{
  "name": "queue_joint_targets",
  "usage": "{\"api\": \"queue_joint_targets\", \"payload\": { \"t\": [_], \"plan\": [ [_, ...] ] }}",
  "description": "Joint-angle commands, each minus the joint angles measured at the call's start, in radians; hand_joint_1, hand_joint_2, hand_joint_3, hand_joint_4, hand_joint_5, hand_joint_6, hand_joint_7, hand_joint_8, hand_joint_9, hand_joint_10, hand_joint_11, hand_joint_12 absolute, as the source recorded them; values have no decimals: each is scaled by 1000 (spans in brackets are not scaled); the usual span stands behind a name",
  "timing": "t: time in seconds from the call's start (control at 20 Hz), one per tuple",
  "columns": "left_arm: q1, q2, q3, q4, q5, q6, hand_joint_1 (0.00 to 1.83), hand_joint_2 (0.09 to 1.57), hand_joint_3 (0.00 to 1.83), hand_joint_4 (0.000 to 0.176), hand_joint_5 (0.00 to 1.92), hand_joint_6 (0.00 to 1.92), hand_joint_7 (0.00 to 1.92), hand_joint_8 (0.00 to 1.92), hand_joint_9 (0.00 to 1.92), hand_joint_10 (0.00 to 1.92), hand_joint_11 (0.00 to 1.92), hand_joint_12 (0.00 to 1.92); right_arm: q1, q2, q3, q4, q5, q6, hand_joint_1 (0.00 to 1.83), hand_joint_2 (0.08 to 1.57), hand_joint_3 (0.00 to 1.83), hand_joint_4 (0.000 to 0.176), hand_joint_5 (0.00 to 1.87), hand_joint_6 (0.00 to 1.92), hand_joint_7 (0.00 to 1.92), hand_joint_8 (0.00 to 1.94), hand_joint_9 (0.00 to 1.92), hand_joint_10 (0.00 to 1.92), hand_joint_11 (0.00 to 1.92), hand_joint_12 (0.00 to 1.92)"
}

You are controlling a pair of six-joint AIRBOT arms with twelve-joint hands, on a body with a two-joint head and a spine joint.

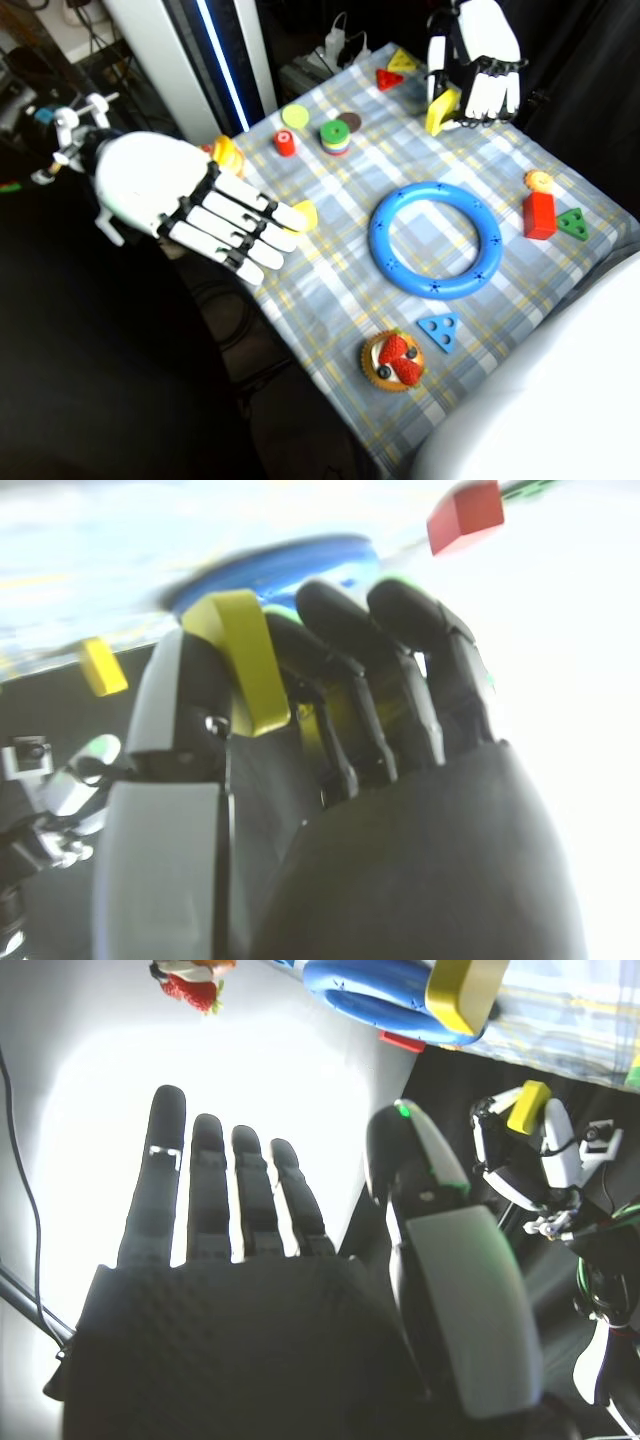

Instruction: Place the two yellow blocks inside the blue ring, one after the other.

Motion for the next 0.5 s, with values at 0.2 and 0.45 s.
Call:
{"api": "queue_joint_targets", "payload": {
  "t": [0.2,0.45],
  "plan": [
    [-107,-82,85,22,-3,-3,1166,1233,4,0,701,1301,829,1370,599,1213,183,1726,7,4,5,-4,126,8,549,1394,0,0,20,2,80,1,70,112,0,1005],
    [-215,-171,180,-2,84,29,1206,1239,0,0,753,1114,781,1589,542,1634,227,1891,7,4,5,-4,132,8,440,1427,2,0,0,0,4,2,13,53,0,818]
  ]
}}
